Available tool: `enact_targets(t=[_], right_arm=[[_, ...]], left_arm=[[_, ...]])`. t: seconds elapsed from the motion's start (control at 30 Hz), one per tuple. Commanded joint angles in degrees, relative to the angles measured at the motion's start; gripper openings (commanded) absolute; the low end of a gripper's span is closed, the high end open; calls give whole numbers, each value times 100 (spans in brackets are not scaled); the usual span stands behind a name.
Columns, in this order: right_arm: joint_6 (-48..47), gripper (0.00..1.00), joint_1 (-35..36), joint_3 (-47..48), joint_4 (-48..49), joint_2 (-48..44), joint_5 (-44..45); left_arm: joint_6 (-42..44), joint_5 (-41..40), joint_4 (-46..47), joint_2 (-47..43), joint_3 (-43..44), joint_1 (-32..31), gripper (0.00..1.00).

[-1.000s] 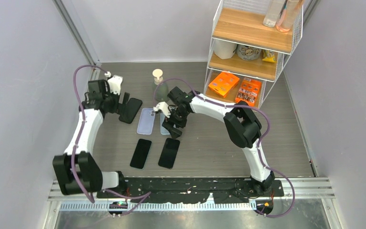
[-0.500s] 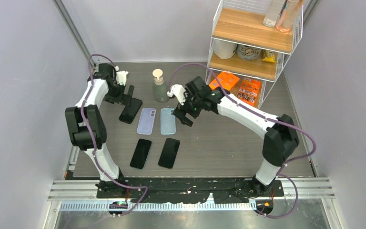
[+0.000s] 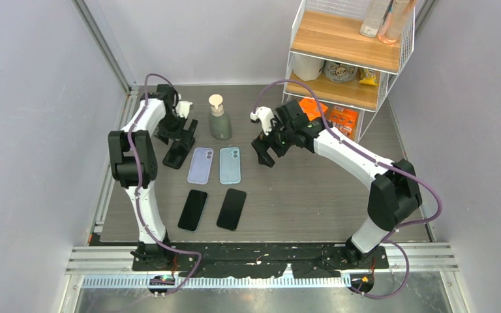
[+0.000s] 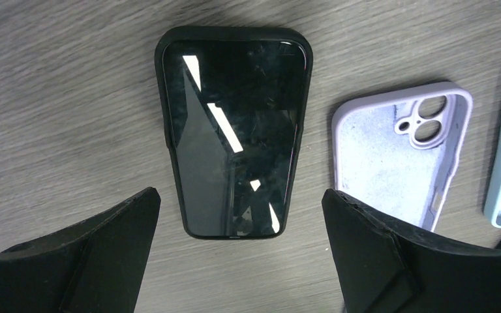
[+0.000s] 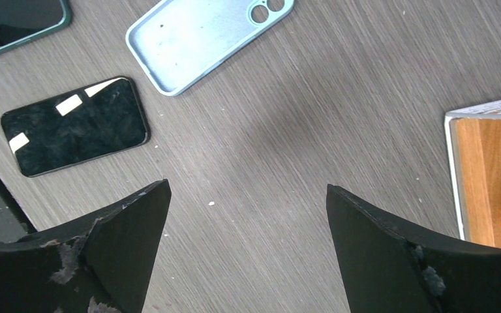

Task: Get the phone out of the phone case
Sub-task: Pick up the phone at the center of the board.

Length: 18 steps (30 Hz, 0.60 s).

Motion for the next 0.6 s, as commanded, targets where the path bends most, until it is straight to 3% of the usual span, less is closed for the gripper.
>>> enact_targets(t=[0.0, 0.43, 0.57], right_arm=[[143, 95, -20, 47, 187, -198, -413], [194, 95, -157, -6, 222, -296, -712], [220, 95, -215, -16, 218, -291, -865]], left_arm=[[-91, -260, -418, 262, 366, 21, 99], [84, -494, -1628, 1031, 1522, -206, 100], [132, -578, -1572, 974, 1401, -216, 100]])
